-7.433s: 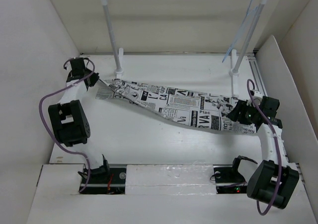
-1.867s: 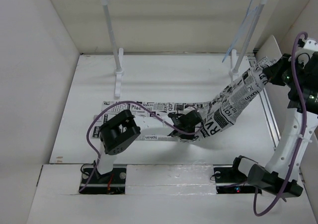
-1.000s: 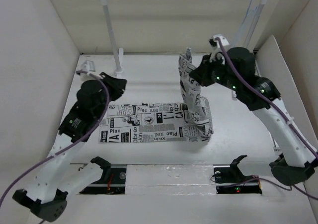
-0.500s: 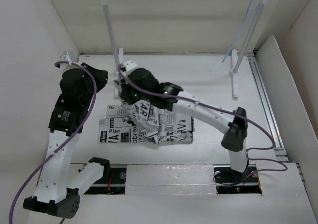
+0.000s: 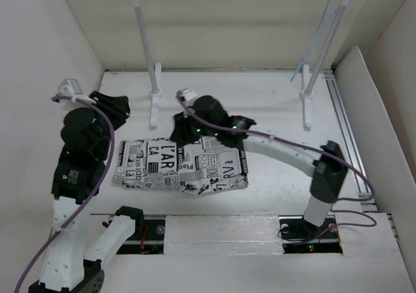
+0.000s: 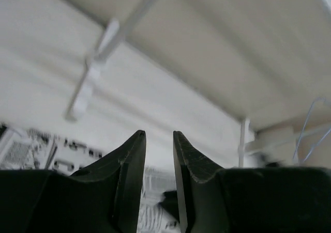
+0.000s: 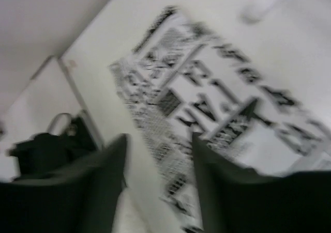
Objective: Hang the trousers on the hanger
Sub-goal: Fold the trousers at the center of the board.
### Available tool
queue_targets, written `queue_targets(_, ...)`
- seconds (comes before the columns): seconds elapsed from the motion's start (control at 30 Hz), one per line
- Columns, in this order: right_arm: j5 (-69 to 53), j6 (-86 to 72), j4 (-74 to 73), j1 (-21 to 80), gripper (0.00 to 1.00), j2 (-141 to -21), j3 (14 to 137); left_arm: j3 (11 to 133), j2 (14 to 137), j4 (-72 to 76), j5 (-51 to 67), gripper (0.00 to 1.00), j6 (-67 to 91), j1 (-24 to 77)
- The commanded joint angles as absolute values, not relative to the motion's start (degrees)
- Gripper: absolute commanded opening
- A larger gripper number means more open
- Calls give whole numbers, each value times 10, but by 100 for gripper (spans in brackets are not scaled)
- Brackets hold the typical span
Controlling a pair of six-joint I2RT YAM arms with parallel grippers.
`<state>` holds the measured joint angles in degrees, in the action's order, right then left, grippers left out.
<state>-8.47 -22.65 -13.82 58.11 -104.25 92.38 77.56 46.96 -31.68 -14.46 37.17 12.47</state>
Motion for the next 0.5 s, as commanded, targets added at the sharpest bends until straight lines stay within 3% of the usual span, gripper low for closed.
queue_targets(0.0, -91, -186, -111, 537, 28, -916, 843, 617, 475, -272, -19, 24, 395, 122)
queue_targets(0.1, -97, -152, -153, 504, 0, -842, 732, 457, 485, -182, 108, 23, 445, 122)
queue_targets(0.17, -100, -145, -177, 480, 0, -803, 653, 375, 495, -150, 121, 23, 460, 127)
queue_targets(0.3, -80, -129, -219, 438, 0, -719, 609, 344, 514, -99, 107, 21, 464, 197)
queue_targets(0.37, -122, -103, -233, 406, 0, -693, 666, 372, 540, -89, 83, 20, 459, 235)
queue_targets(0.47, -139, -62, -295, 328, 6, -680, 815, 457, 611, -98, -16, 4, 434, 340)
